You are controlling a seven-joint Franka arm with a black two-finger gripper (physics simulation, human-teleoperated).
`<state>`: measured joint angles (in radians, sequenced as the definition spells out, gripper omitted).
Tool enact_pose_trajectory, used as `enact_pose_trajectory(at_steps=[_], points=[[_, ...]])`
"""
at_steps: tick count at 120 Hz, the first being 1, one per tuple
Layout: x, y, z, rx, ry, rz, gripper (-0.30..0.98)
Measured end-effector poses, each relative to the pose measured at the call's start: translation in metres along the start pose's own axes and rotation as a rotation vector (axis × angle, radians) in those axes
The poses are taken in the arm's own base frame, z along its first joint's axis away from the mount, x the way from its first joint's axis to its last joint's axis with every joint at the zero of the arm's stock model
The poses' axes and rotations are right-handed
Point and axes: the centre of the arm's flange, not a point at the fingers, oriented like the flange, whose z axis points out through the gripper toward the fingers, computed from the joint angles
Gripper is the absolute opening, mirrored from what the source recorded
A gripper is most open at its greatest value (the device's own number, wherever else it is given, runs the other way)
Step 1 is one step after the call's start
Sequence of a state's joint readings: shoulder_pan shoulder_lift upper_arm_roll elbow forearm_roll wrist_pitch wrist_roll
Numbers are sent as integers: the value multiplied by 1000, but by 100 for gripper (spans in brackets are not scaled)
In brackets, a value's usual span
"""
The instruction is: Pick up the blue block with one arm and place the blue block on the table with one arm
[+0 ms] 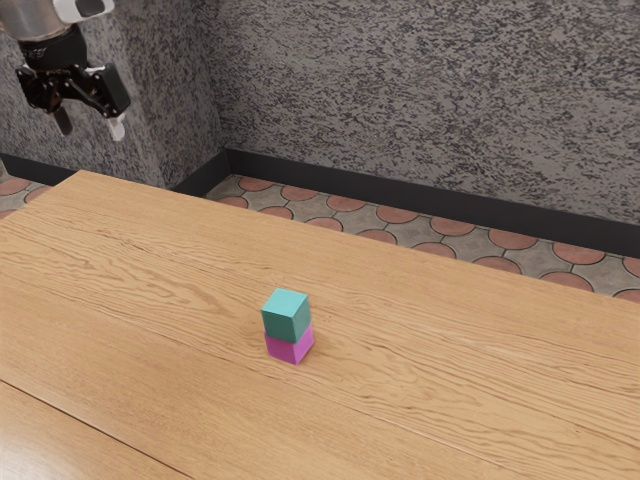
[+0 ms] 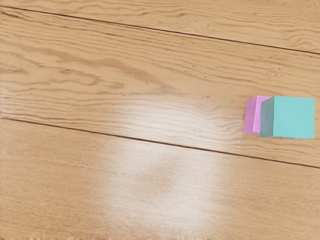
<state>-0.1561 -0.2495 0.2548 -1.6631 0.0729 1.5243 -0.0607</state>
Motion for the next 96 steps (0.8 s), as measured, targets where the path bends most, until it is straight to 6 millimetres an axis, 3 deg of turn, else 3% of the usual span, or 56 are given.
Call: enact_pose_trajectory(at_steps=[33, 40, 76, 96], points=[[0, -6, 4, 16, -18, -54, 69], [5, 7, 11, 21, -31, -41, 69], [96, 77, 144, 19, -34, -38, 69], [106, 101, 224, -20, -32, -51, 69]])
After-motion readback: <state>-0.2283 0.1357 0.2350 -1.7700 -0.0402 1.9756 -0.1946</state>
